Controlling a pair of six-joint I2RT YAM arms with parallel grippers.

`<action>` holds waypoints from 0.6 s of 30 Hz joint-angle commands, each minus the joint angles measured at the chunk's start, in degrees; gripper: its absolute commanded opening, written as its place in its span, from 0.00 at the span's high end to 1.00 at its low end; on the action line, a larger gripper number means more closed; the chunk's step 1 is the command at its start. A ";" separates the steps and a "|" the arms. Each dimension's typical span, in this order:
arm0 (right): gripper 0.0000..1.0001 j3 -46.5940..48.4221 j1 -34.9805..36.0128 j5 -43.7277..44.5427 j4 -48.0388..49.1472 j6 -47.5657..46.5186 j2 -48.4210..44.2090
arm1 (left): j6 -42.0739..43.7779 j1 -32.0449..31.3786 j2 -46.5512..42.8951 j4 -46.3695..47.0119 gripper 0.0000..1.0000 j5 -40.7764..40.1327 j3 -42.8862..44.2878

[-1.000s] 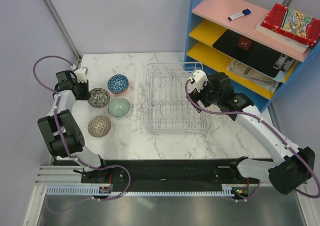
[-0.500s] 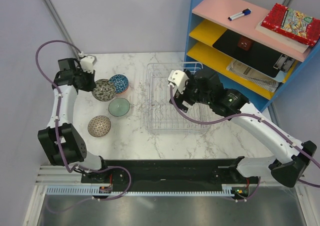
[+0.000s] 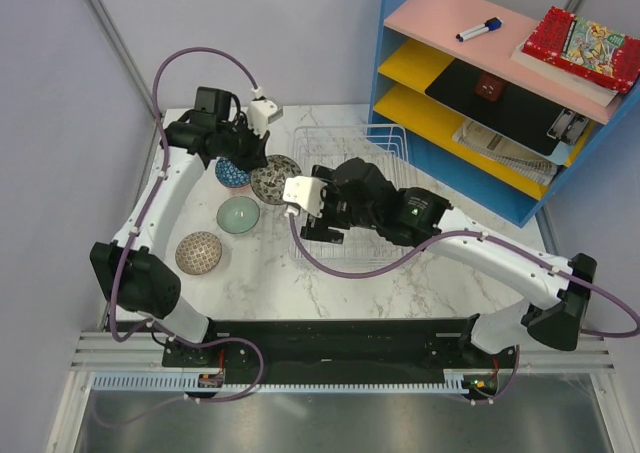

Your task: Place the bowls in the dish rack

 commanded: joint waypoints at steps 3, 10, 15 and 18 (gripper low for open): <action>0.15 4.34 4.00 6.67 0.33 -3.17 4.84 | 0.59 -6.16 3.27 -4.30 0.98 2.53 4.21; 0.20 7.41 5.15 3.96 -2.13 -3.96 9.33 | 0.06 -10.11 4.68 -5.00 0.98 2.35 4.57; 0.21 7.94 5.06 3.07 -2.48 -4.05 11.97 | -0.20 -11.17 4.42 -5.18 0.98 2.44 4.92; 0.23 8.21 5.06 2.90 -2.48 -4.05 13.29 | -0.38 -12.05 3.98 -5.53 0.98 2.44 5.44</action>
